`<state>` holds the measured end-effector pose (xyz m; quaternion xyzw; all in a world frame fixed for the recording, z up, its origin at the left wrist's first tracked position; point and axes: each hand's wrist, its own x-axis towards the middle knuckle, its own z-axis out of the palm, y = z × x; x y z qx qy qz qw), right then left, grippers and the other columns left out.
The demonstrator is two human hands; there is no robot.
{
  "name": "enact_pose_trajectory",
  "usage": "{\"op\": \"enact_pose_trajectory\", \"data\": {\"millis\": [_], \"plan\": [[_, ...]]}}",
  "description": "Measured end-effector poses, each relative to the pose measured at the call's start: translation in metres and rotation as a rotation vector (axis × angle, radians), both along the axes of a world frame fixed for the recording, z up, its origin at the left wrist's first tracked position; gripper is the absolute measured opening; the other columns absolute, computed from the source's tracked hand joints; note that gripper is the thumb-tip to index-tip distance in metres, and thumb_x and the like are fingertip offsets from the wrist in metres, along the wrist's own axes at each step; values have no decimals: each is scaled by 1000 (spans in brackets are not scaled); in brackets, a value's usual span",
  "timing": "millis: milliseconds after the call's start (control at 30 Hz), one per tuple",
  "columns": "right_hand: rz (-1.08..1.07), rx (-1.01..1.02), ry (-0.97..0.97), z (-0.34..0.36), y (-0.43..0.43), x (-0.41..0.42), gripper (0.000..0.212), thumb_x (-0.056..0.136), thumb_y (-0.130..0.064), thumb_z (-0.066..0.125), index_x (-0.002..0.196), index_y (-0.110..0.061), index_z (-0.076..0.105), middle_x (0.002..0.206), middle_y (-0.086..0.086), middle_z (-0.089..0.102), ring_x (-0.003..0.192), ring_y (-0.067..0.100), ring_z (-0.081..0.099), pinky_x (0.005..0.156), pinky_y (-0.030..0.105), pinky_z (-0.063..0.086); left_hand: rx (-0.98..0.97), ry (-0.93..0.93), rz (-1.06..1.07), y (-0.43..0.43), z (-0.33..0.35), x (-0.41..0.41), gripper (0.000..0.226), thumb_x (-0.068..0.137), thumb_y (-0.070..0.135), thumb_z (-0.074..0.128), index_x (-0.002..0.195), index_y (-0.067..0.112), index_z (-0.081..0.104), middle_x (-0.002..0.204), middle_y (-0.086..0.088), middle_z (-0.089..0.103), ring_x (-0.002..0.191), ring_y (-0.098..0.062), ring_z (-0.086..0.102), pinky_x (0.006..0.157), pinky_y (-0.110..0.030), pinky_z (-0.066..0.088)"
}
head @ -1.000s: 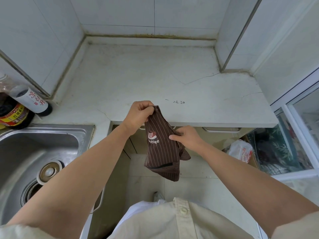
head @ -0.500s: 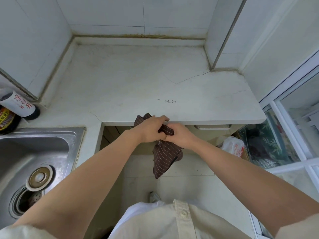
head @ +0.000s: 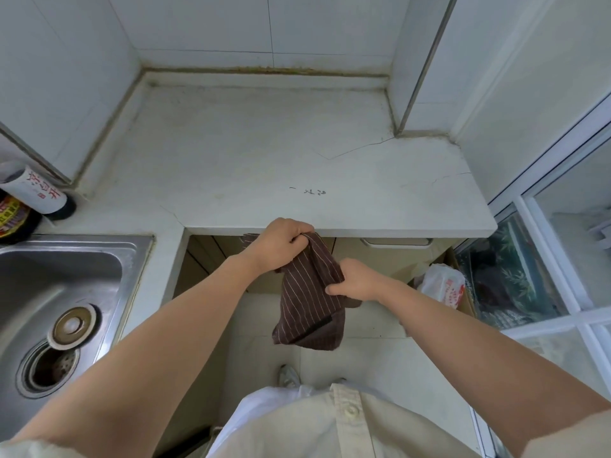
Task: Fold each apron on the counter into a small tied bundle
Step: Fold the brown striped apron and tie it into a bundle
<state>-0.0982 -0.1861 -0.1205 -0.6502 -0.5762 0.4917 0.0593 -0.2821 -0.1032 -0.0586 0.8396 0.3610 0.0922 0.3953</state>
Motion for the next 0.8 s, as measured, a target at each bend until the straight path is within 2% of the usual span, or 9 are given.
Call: {"op": "enact_pose_trajectory", "data": {"millis": [100, 200, 233, 300, 400, 467, 567, 667, 800], "plan": [[13, -2, -30, -6, -8, 16, 26, 89, -33, 66, 96, -7, 66, 97, 10, 71, 90, 25, 67, 88, 43, 53, -73, 27, 62, -1, 2, -7, 22, 96, 15, 46, 83, 9, 63, 80, -4, 68, 74, -16, 60, 73, -34, 49], [-91, 45, 89, 5, -15, 33, 20, 93, -30, 62, 106, -16, 68, 104, -1, 72, 95, 15, 68, 92, 35, 53, -105, 170, 44, -5, 2, -11, 15, 89, 32, 69, 100, 24, 64, 97, 13, 68, 89, -8, 62, 81, -26, 48], [-114, 58, 134, 11, -17, 37, 20, 93, -30, 64, 108, -19, 68, 105, -4, 72, 95, 12, 69, 90, 31, 54, -95, 176, 76, -6, 1, -11, 19, 88, 30, 71, 105, 25, 68, 97, 13, 68, 91, -9, 64, 82, -25, 47], [-85, 58, 156, 18, -19, 44, 23, 88, -30, 70, 110, -22, 69, 105, -6, 73, 94, 11, 69, 87, 29, 54, -118, 89, 195, -7, 2, -7, 14, 88, 26, 71, 101, 23, 74, 95, 9, 73, 90, -11, 67, 82, -28, 51], [25, -31, -62, 14, -17, 60, 30, 80, -26, 77, 104, -12, 66, 102, 4, 70, 92, 20, 67, 86, 37, 55, -176, -18, 296, -8, 6, 5, 12, 89, 23, 70, 99, 19, 76, 94, 5, 75, 88, -12, 69, 86, -34, 56], [39, -32, -180, 12, -14, 74, 26, 80, -29, 73, 93, -8, 65, 96, 7, 68, 87, 23, 65, 82, 38, 54, -139, -26, 327, -6, 8, 12, 12, 89, 22, 70, 98, 19, 77, 93, 4, 76, 87, -12, 70, 86, -36, 56], [-56, 51, -171, 21, -5, 91, 18, 87, -26, 63, 74, -16, 58, 77, 0, 62, 75, 19, 60, 66, 29, 44, -37, 60, 386, 5, 8, 17, 17, 87, 33, 71, 97, 21, 77, 88, 5, 75, 81, -14, 69, 81, -40, 56], [-140, 199, -240, 35, 25, 108, 20, 94, -25, 54, 75, -21, 56, 77, -1, 59, 77, 20, 57, 63, 28, 38, 107, 212, 416, 26, 8, 17, 32, 82, 51, 71, 93, 22, 76, 79, 5, 73, 72, -13, 65, 73, -39, 57], [-146, 381, -422, 49, 80, 117, 24, 95, -28, 50, 86, -10, 63, 83, 3, 59, 80, 22, 53, 63, 31, 37, 160, 308, 372, 71, 7, 13, 38, 77, 61, 71, 81, 22, 70, 74, 3, 69, 74, -16, 63, 64, -32, 52]]}}
